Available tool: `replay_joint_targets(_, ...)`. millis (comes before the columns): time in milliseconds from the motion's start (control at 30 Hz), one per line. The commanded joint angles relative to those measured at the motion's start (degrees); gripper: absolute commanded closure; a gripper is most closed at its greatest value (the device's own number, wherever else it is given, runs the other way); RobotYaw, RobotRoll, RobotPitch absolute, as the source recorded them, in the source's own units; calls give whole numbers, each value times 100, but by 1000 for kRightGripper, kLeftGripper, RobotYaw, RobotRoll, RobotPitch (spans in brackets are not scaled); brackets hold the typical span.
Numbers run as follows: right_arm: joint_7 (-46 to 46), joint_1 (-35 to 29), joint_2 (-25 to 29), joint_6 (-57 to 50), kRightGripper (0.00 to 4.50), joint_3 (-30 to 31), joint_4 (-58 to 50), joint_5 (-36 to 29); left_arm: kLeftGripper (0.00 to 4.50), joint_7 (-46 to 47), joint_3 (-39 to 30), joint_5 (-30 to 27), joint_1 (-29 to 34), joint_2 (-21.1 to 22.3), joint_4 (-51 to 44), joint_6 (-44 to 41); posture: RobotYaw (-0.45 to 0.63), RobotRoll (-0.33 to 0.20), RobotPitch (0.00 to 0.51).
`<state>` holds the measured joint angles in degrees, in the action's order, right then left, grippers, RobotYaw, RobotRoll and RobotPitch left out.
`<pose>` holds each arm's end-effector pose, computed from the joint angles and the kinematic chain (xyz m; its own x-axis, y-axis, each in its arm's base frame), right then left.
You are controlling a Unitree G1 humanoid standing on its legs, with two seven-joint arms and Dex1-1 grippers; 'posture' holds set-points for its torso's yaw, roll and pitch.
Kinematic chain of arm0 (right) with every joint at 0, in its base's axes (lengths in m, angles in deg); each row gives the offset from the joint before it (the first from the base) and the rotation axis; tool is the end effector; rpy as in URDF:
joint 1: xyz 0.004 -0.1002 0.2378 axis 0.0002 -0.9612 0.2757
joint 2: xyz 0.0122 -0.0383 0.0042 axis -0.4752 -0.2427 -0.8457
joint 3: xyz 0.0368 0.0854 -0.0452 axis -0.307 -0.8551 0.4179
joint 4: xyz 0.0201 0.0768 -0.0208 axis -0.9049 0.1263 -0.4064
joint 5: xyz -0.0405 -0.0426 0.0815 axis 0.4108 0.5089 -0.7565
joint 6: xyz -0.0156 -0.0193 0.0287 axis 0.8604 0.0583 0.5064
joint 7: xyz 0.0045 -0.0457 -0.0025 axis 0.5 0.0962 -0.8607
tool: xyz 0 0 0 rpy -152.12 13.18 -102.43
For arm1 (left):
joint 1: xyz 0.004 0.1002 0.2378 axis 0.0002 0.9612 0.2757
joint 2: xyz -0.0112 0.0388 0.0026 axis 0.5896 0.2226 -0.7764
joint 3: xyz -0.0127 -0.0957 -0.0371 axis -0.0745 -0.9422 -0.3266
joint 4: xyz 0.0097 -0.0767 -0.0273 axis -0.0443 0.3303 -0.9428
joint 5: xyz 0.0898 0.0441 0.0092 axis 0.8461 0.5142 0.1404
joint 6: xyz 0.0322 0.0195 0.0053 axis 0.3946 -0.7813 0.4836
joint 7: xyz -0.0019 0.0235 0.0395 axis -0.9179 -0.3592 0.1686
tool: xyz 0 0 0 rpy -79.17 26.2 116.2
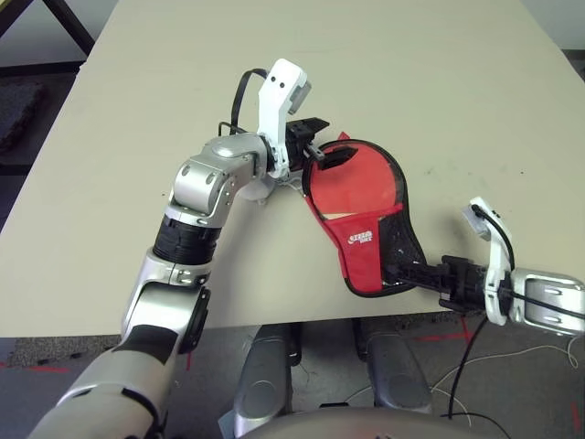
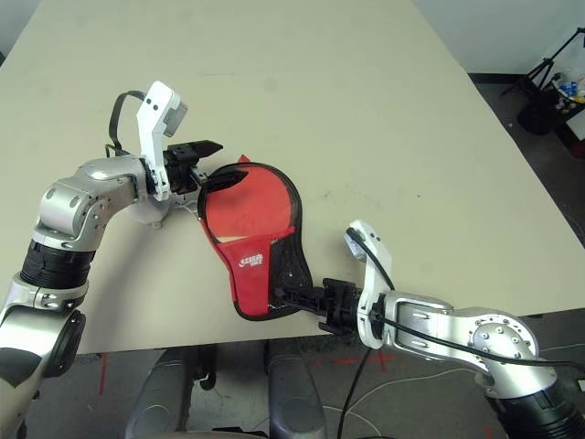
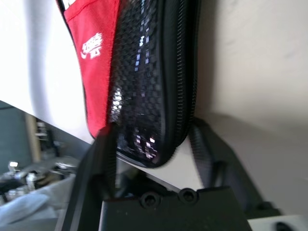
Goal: Store the ping-pong paddle in its case and zip it.
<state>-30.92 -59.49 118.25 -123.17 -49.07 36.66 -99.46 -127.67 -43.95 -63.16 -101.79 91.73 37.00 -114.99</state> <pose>0.1697 -0.2292 0.1702 0.4402 0.6749 -0.5923 -0.3517 0.7365 0.5778 0.3060 0.1451 0.2234 0.5773 -0.7981 -0.1725 0.8165 0.5653 0.1174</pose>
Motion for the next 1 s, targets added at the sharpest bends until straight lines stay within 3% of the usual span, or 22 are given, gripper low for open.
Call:
replay_joint_targets(33,623,167,849,-567,363,-514,113,817,0,-126,-31,57,-66,157,89,83,-43,0,244)
replay_joint_targets(67,772,342,956,-589,10,-552,158,989,0,-141,-38,63,-72,188,121,111,-45,0,243)
replay_joint_targets(133,926,836,867,-471,10,-496,267,1378,0,-181,-45,72,-88,240,194,168,-49,0,241)
replay_joint_targets(267,956,1882,167,-361,10,-97,234,2080,0,-255,-70,152,-178,358,413,344,-46,0,239)
replay_joint_targets(433,1556,2484,-559,-410,10,716,-75,3580,0,-401,-32,305,-292,524,731,603,-42,0,235)
replay_joint_targets(667,2103,2811,-1165,-700,10,1051,-274,4417,0,-557,-61,375,-320,677,795,682,-33,0,228)
replay_joint_targets(1000,2858,3020,-1876,-451,10,1652,-132,6162,0,-1036,180,739,-289,1034,1022,1054,-28,0,219)
